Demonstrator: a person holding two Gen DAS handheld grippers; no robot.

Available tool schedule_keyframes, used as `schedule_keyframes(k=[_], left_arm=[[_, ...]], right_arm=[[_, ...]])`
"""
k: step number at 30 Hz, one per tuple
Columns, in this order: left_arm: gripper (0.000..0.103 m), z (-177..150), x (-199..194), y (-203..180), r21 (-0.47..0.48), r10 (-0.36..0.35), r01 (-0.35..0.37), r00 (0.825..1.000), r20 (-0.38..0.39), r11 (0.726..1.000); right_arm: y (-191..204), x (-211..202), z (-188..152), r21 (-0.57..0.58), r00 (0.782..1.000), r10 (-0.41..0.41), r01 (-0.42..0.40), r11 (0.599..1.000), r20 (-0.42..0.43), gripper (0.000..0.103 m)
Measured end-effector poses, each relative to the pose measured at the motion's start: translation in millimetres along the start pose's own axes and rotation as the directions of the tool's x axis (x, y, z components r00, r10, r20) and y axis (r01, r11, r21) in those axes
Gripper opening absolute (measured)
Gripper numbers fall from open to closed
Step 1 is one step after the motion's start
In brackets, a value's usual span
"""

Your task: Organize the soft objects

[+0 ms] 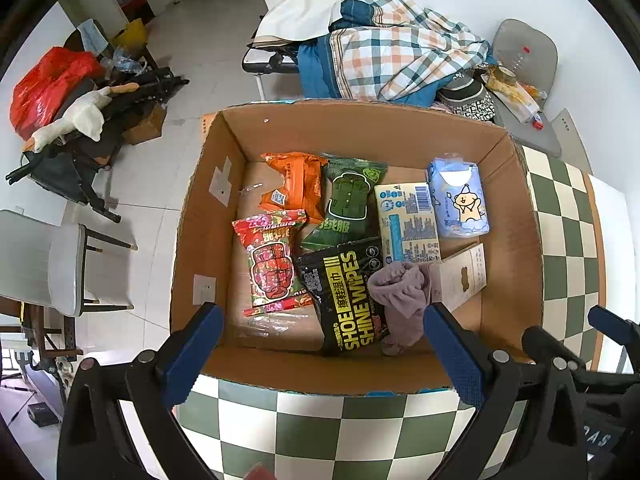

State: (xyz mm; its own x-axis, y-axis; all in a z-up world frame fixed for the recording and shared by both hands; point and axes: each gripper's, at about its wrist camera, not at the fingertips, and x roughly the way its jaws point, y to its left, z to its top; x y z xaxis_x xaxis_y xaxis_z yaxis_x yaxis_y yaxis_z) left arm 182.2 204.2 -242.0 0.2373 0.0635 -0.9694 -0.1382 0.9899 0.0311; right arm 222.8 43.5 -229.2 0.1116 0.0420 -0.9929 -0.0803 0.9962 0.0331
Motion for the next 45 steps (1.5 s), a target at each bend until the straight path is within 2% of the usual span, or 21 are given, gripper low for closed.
schedule_keyframes(k=[7, 13, 21, 26, 33, 45], left_arm=[[0.102, -4.5, -15.3, -0.6, -0.003, 0.005, -0.005, 1.000, 0.025, 1.000], [0.102, -10.4, -60.4, -4.8, 0.011, 0.002, -0.003, 0.997, 0.083, 1.000], [0.102, -34.4, -157.0, -7.7, 0.028, -0.024, 0.018, 0.979, 0.205, 0.999], [0.102, -49.1, -198.3, -6.8, 0.028, -0.030, 0.024, 0.969, 0.246, 0.999], [0.102, -66.5, -222.1, -8.9, 0.030, -0.051, 0.045, 0.969, 0.244, 0.999], [0.102, -79.9, -231.1, -5.5, 0.021, -0.061, 0.058, 0.969, 0.238, 0.998]], right_arm=[[-4.2, -6.1, -0.7, 0.015, 1.000, 0.000, 0.000, 1.000, 0.006, 0.103], [-10.4, -35.7, -7.9, 0.027, 0.999, 0.022, -0.024, 0.999, 0.041, 0.103], [-25.3, -143.0, -41.3, 0.030, 0.982, 0.052, -0.059, 0.998, 0.182, 0.103], [-29.5, -205.8, -66.1, 0.016, 0.959, 0.012, -0.018, 1.000, 0.282, 0.103], [-23.9, -250.8, -93.9, -0.014, 0.946, 0.019, -0.015, 1.000, 0.323, 0.103], [-24.9, -265.4, -108.7, -0.012, 0.946, -0.004, 0.008, 1.000, 0.325, 0.103]])
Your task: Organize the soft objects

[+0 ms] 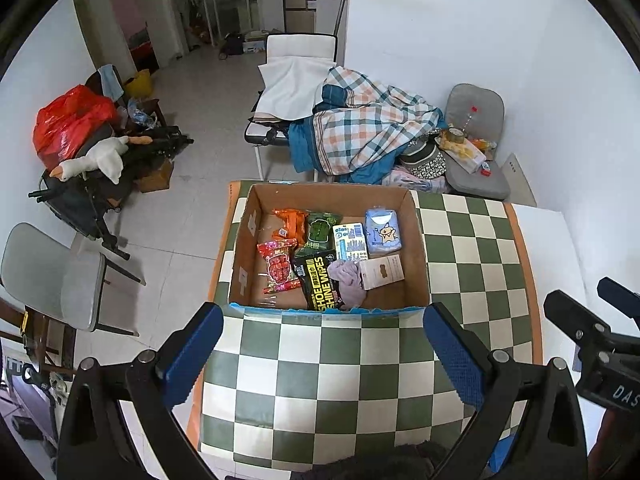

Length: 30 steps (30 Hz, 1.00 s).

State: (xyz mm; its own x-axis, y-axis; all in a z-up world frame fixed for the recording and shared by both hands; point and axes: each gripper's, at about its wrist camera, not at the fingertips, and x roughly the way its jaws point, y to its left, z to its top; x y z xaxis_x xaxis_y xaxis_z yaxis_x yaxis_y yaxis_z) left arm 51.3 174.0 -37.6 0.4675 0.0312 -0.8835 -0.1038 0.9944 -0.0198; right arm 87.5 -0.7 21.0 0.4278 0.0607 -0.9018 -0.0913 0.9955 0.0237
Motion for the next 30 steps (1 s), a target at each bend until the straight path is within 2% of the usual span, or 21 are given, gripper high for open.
schedule_keyframes(k=[13, 30], left_arm=[[0.102, -0.5, -23.3, -4.2, -0.002, 0.014, -0.014, 0.998, 0.057, 1.000], [0.102, 0.2, -25.5, -5.7, 0.003, 0.016, -0.016, 0.998, 0.061, 1.000]], right_arm=[[0.7, -11.1, 3.3, -0.001, 0.999, -0.016, 0.016, 1.000, 0.034, 0.103], [0.1, -15.0, 3.6, -0.004, 0.999, -0.026, 0.026, 1.000, 0.040, 0.103]])
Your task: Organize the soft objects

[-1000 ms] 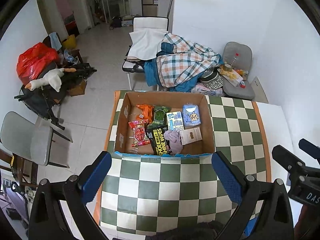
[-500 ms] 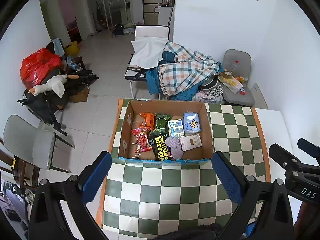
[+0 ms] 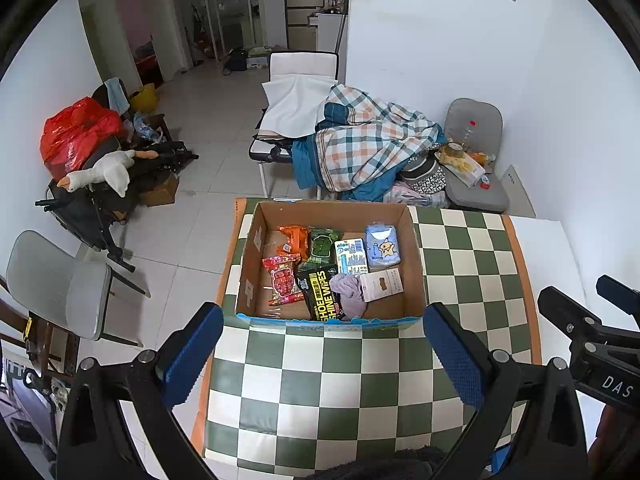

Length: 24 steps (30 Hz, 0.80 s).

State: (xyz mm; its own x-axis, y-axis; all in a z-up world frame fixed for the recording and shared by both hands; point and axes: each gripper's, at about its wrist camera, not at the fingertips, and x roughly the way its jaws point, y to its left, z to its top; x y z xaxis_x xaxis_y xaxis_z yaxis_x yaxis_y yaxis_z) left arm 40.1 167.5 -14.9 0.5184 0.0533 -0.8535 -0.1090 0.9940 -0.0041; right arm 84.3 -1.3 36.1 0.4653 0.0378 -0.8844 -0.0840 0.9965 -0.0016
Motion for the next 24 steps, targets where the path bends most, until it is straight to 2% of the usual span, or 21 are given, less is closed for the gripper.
schedule_keyframes(k=[24], left_arm=[[0.102, -1.8, -2.2, -3.1, -0.002, 0.003, -0.003, 1.000, 0.002, 1.000]], right_arm=[[-14.0, -3.1, -1.9, 0.018, 1.000, -0.027, 0.027, 0.999, 0.006, 0.103]])
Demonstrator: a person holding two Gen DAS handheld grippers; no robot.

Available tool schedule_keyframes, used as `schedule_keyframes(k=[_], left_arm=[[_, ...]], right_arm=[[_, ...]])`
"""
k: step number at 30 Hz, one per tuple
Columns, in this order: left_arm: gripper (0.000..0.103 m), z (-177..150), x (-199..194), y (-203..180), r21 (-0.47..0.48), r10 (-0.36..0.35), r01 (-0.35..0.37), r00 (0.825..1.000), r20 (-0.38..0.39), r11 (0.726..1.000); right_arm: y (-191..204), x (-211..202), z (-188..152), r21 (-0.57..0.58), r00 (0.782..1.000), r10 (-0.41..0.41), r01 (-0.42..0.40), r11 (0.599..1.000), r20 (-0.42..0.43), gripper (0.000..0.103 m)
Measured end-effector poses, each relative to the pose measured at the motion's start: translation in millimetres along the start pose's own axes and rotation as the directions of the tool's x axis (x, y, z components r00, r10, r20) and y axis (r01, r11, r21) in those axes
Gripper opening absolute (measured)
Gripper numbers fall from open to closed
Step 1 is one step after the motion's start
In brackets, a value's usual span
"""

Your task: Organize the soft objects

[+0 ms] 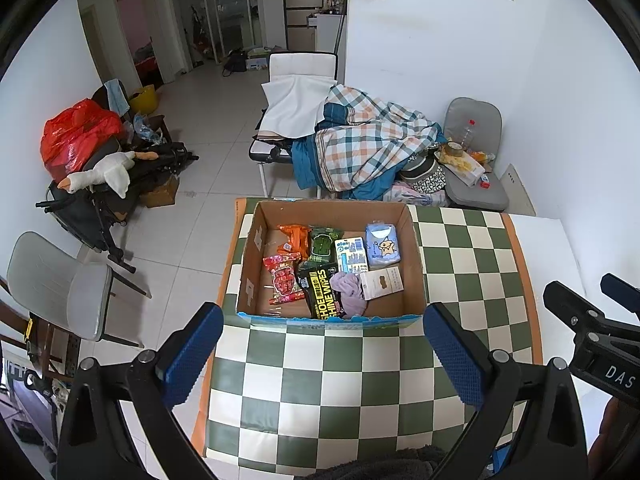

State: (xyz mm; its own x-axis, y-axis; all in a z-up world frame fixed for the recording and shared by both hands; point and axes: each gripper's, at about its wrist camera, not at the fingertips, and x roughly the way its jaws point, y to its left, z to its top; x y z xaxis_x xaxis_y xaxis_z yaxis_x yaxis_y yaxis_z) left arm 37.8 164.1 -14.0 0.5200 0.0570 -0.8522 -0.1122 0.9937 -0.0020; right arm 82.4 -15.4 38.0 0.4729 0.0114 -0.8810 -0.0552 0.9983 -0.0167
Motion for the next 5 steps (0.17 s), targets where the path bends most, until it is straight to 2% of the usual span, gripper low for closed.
schedule_keyframes(k=[5], left_arm=[[0.102, -0.1, -1.3, 1.0, -0.004, -0.003, 0.003, 1.000, 0.000, 1.000]], right_arm=[[1.1, -0.6, -0.4, -0.003, 1.000, 0.000, 0.000, 1.000, 0.002, 0.103]])
